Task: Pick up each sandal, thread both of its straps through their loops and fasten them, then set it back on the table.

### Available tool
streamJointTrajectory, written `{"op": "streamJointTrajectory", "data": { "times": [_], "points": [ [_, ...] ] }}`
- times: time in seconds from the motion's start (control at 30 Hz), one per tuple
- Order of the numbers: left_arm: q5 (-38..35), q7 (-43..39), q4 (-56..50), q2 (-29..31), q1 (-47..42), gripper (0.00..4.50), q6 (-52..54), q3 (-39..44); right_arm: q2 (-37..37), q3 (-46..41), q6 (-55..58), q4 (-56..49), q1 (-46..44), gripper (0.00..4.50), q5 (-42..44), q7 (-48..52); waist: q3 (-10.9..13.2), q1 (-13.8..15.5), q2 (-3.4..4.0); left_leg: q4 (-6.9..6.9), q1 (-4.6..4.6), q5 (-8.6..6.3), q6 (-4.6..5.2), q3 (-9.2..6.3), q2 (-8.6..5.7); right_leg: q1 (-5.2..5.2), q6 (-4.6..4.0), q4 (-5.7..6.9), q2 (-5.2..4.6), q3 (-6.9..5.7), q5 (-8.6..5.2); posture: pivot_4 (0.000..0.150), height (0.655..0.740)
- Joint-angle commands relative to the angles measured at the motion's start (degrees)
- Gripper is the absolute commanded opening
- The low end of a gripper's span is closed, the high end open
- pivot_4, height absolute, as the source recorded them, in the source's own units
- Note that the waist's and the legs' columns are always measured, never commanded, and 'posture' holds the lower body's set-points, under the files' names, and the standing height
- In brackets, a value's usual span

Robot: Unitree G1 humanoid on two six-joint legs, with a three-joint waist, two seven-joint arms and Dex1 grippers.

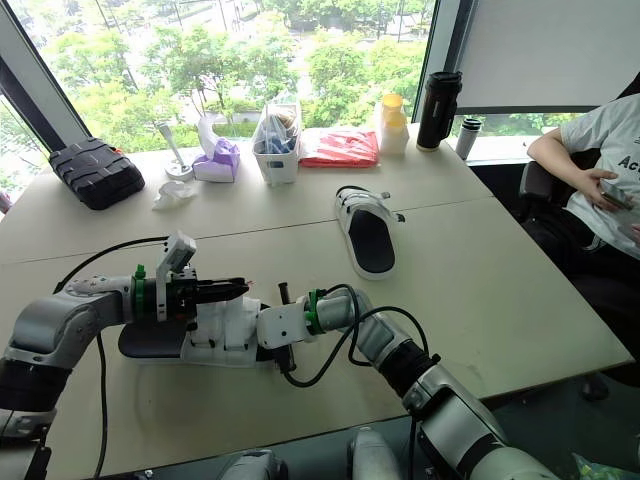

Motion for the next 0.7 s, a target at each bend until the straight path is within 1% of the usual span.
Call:
{"op": "streamJointTrajectory", "data": {
  "times": [0.03, 0.13, 0.3, 0.43, 0.57, 0.7],
  "points": [
    [-5.45, -2.90, -1.61, -1.52, -2.16, 0.07, -1.59, 6.07, -0.83, 1.45, 2.10, 2.65, 1.26, 0.00, -2.59, 0.43, 0.01, 0.02, 0.00, 0.00, -0.01, 0.00, 0.00, 0.00, 0.00, 0.00, 0.00, 0.00, 0.00, 0.00, 0.00, 0.150, 0.7400],
    [-11.82, -4.16, -3.11, -2.94, -3.22, 0.07, 1.23, 9.96, -0.85, 1.45, 2.05, 2.71, 1.22, 0.00, -2.61, 0.45, 0.09, 0.05, -0.09, 0.02, -0.03, 0.00, 0.00, 0.00, 0.00, 0.00, 0.00, 0.00, -0.01, -0.01, 0.00, 0.150, 0.7400],
    [-12.13, -3.85, -3.04, -3.28, -3.73, 0.07, 1.09, 10.32, -0.78, 1.35, 2.01, 2.67, 1.30, 0.00, -2.71, 0.53, 0.24, 0.16, -0.15, 0.04, -0.04, 0.00, 0.00, 0.00, -0.01, 0.00, 0.00, 0.01, -0.03, -0.01, 0.00, 0.150, 0.7400],
    [-10.30, -3.29, -2.05, -3.85, -3.97, 0.07, -0.25, 9.29, -0.80, 1.31, 2.00, 2.61, 1.32, 0.00, -2.72, 0.58, 0.36, 0.26, -0.20, 0.04, -0.06, 0.00, 0.00, 0.00, -0.02, -0.02, 0.00, 0.00, -0.03, 0.00, 0.01, 0.150, 0.7400],
    [-6.95, -2.21, 0.56, -5.07, -4.37, 0.07, -2.21, 8.02, -0.76, 1.31, 2.04, 2.56, 1.34, 0.00, -2.76, 0.59, 0.38, 0.53, -0.20, 0.04, -0.06, 0.00, 0.00, 0.00, -0.02, -0.02, 0.00, 0.00, -0.03, 0.00, 0.01, 0.150, 0.7400],
    [-0.75, -2.25, 5.91, -5.85, -4.06, 0.07, -6.78, 5.44, -0.89, 1.27, 2.14, 2.34, 1.40, 0.00, -2.77, 0.66, 0.39, 0.80, -0.19, 0.04, -0.06, 0.00, -0.01, 0.01, -0.03, -0.03, -0.01, 0.00, -0.04, 0.00, 0.01, 0.150, 0.7400]
  ]
}}
